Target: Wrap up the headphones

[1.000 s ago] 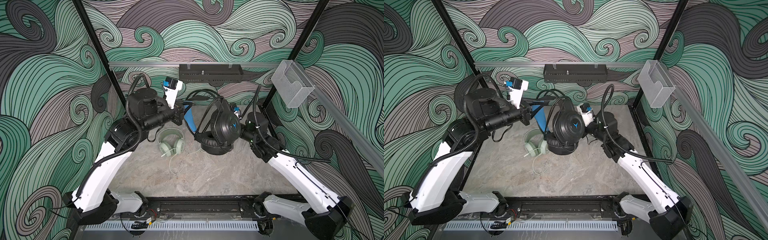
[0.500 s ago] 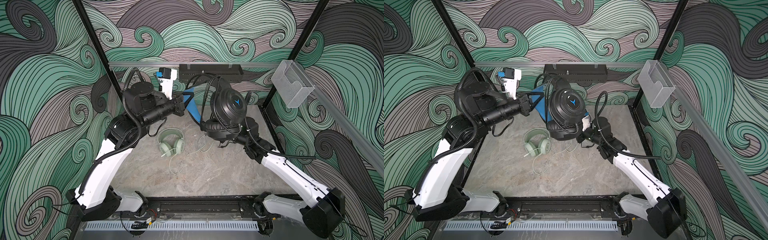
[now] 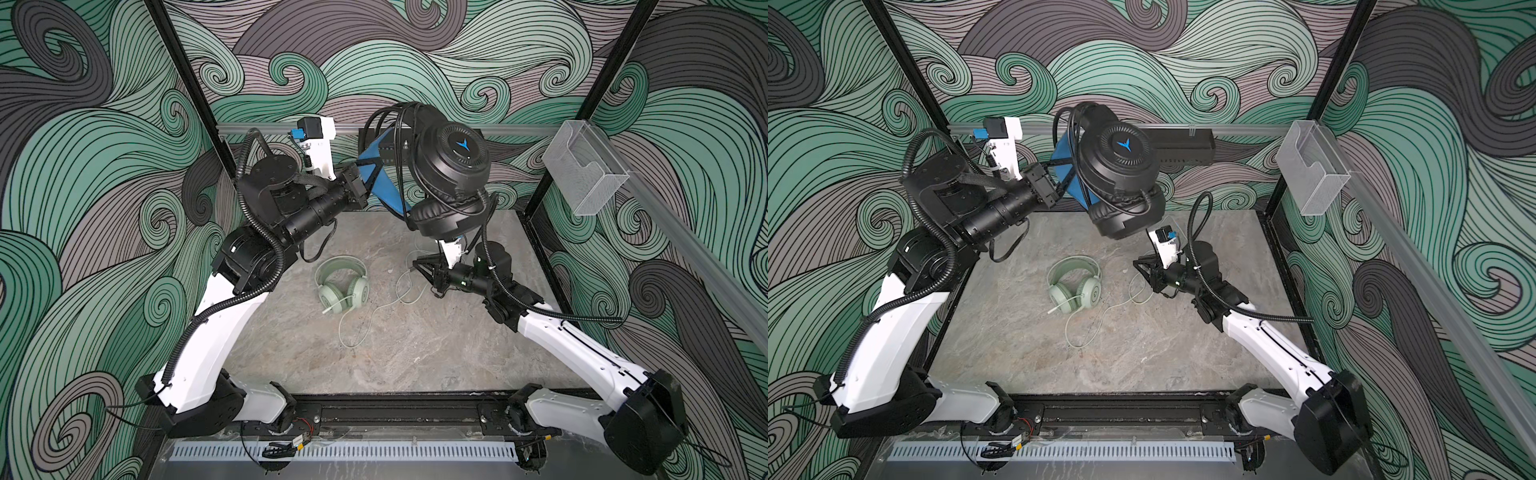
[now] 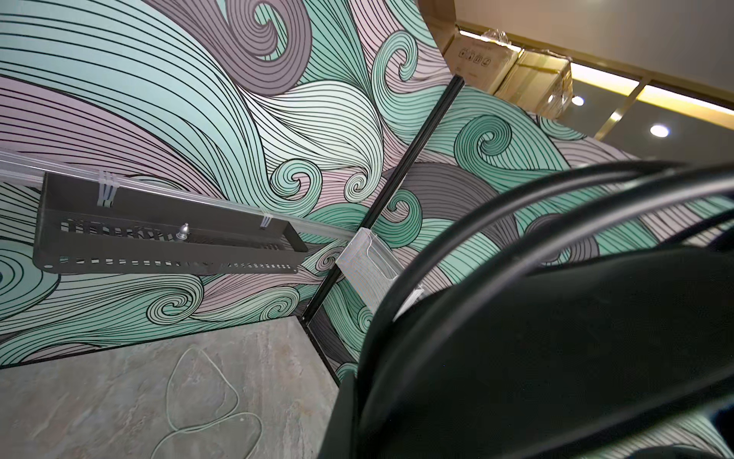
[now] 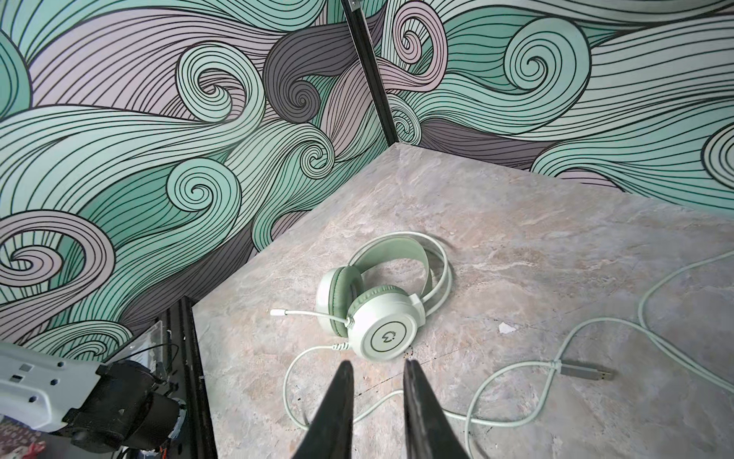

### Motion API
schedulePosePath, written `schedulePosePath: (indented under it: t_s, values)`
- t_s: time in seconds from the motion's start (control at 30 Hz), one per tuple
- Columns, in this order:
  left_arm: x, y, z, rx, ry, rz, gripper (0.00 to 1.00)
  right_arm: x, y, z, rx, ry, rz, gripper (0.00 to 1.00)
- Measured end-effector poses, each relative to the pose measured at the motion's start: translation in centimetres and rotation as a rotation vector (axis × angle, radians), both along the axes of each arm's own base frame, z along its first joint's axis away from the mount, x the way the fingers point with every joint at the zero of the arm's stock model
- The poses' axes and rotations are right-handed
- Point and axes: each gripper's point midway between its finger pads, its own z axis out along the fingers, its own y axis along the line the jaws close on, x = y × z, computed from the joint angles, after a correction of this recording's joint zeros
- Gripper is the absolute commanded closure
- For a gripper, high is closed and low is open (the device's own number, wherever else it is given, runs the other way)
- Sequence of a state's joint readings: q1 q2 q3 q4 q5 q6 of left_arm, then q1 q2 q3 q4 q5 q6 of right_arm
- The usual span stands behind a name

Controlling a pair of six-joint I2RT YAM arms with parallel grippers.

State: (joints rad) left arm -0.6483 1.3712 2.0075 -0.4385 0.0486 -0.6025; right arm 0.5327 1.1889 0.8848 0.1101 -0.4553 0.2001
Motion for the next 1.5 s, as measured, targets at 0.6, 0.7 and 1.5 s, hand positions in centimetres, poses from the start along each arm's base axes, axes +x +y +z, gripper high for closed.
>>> schedulePosePath:
  t_s: [0.6, 0.7, 1.5]
  values:
    - [5.2, 4.9, -3.2, -0.154, 0.152, 0.382, 1.0, -2.3, -0.3, -2.7, -0.188, 0.047, -0.02, 1.0]
    - [6.5, 5.1, -3.8, -0.173, 0.183, 0.428, 1.0, -3.5, 0.4, -2.7, -0.244, 0.017, -0.002, 1.0]
    - [12.6, 5.2, -24.3, 0.845, 0.221, 0.716, 1.0, -5.5, -1.4, 7.2, -0.689, -0.408, -0.048, 1.0]
